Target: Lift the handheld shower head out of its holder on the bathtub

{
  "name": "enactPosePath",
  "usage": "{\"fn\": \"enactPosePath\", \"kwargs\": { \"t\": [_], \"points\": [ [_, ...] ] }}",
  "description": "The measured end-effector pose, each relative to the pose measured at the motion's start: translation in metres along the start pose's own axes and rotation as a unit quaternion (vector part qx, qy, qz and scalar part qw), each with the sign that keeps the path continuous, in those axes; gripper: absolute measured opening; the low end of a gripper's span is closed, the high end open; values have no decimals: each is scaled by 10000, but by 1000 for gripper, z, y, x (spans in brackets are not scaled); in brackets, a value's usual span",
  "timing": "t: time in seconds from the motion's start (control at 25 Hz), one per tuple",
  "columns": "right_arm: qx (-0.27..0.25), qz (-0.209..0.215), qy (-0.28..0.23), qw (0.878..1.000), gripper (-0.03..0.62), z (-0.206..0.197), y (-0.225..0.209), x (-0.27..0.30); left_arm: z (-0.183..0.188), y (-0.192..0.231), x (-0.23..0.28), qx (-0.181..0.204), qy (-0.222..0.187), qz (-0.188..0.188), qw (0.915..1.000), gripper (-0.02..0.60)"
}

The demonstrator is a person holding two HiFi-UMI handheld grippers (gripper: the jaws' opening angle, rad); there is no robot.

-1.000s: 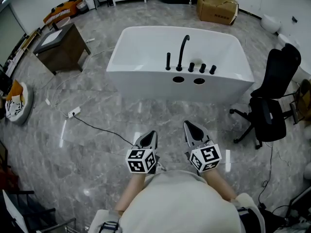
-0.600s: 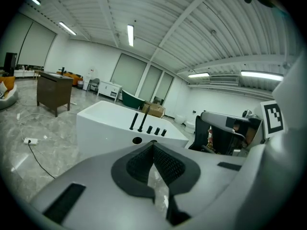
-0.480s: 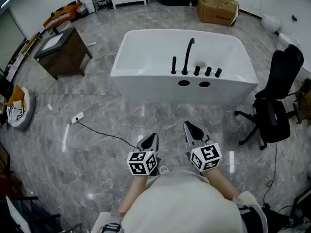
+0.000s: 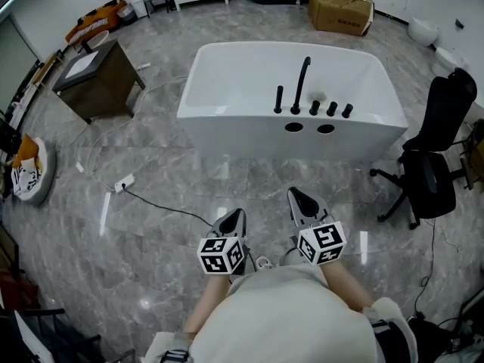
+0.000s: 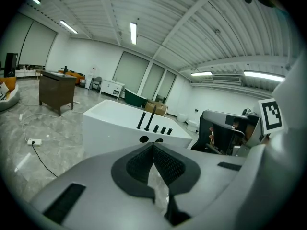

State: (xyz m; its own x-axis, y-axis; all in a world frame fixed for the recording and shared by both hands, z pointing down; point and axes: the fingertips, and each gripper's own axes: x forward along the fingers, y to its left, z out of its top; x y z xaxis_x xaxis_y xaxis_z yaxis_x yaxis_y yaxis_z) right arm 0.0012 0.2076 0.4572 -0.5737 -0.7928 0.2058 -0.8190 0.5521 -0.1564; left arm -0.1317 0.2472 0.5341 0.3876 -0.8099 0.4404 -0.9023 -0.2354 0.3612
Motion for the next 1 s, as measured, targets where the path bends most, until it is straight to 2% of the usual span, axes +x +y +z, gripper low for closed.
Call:
{"fn": "enactPosePath", "kwargs": {
  "t": [0.36,0.6,1.0],
  "points": [
    [93,6,99,9999,21,-7,0,9,-3,10,6,-135,84,-1,9999,20],
    [121,148,79,9998,21,-2,-6,33,1,22,17,-242,60,147,9996,20],
    [39,364,-22,9993,21,20,-37,97,34,49,69,-254,105,313,9991,20]
  ]
}}
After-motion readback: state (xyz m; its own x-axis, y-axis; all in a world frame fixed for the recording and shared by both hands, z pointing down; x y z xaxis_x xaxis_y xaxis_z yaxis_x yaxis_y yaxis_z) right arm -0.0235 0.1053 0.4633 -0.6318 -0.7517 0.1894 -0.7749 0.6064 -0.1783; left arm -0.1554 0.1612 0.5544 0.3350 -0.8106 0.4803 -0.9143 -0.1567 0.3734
